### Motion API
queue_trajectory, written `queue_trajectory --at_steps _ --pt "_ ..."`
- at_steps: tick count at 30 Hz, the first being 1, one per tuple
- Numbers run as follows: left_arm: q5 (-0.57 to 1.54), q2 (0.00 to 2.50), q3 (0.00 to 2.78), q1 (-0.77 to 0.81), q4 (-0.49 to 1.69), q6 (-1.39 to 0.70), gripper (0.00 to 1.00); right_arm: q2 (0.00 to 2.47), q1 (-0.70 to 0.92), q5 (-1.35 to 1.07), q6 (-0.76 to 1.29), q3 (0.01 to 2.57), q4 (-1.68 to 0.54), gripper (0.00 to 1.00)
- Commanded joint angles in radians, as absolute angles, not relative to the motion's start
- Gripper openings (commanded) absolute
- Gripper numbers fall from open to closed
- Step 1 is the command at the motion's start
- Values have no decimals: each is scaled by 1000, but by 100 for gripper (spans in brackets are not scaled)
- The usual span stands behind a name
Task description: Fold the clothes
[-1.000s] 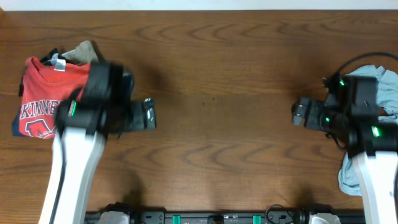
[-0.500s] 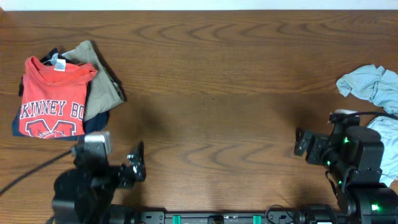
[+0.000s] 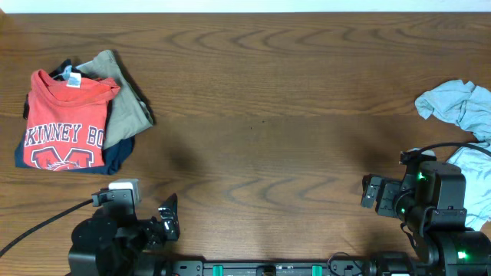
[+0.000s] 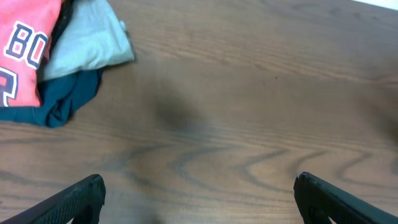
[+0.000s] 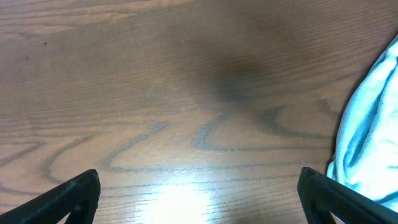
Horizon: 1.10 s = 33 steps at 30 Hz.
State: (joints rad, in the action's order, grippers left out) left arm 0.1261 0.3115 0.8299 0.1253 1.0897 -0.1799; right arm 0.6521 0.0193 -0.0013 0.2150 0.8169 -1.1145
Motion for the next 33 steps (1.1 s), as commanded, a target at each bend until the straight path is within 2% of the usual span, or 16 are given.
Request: queue_trajectory --at_steps 1,11,16,20,27,33 --pt "115 310 825 124 1103 -181 98 647 27 11 201 811 -1117 99" --pt "115 310 825 124 1103 -181 98 612 27 11 201 798 -1119 99" --pt "115 310 825 124 1103 -181 98 517 27 23 200 753 -1087 99" --pt "115 310 825 124 1103 -181 98 383 28 12 200 623 -919 99" --pt "115 310 825 124 1103 -181 98 153 50 -57 184 306 -474 99" --pt "115 310 825 124 1103 -181 98 51 54 -56 141 149 -193 99"
